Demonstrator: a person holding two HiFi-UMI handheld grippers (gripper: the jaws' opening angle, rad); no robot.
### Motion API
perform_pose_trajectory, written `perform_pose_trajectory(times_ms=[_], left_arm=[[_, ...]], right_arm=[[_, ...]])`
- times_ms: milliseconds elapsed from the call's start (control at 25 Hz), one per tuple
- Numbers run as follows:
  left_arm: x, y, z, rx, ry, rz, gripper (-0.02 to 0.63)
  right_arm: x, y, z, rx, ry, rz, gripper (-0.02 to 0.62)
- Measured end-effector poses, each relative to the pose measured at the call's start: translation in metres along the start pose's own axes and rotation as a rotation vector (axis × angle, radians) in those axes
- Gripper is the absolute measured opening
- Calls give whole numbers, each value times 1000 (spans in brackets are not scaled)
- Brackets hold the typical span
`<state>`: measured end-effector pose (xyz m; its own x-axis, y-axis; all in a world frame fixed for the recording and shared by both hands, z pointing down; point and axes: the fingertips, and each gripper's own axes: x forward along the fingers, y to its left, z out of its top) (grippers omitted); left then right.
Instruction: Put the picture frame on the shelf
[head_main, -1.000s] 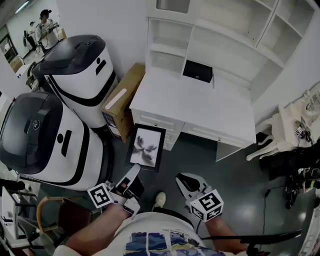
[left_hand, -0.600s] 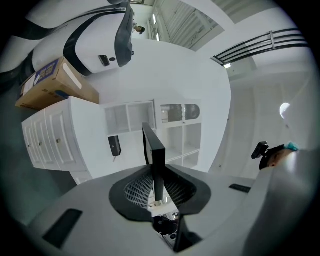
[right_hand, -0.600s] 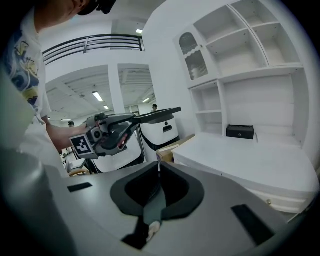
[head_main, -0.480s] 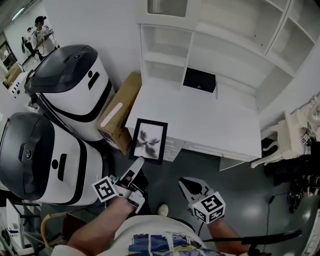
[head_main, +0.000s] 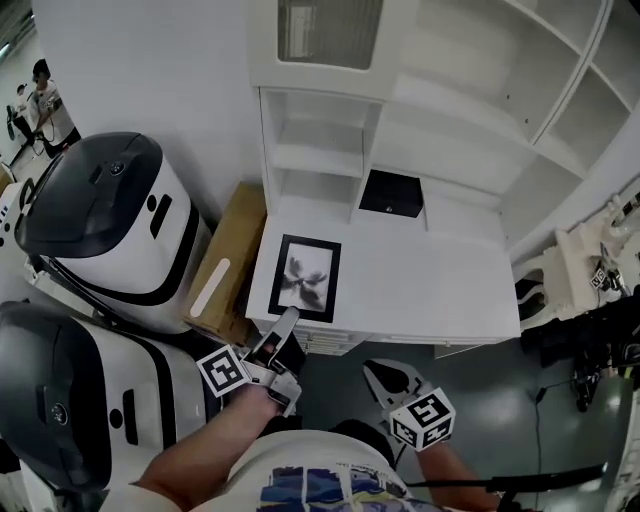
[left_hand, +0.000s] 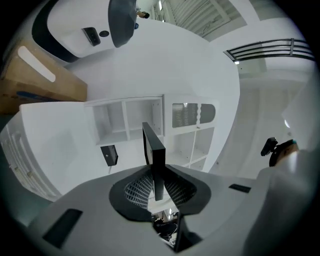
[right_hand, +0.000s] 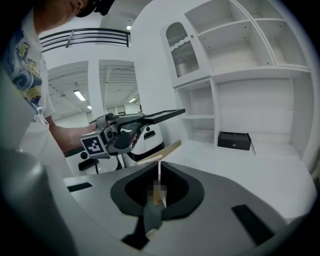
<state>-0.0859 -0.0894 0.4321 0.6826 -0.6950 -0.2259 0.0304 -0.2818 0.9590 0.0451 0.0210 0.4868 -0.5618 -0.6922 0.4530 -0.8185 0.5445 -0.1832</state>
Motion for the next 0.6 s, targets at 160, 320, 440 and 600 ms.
perform_pose_trajectory(times_ms=[160, 320, 440, 600], left_arm=[[38, 15, 36, 9, 19, -9, 76], [76, 28, 56, 6, -1, -7, 77], [107, 36, 70, 7, -22, -13, 77], [147, 51, 90, 2, -57, -19, 77]], right_arm=[[29, -13, 17, 32, -8, -23, 35], [42, -34, 30, 22, 0, -7, 35], [52, -60, 43, 7, -4, 12, 35], [65, -94, 61, -34, 1, 54, 35]])
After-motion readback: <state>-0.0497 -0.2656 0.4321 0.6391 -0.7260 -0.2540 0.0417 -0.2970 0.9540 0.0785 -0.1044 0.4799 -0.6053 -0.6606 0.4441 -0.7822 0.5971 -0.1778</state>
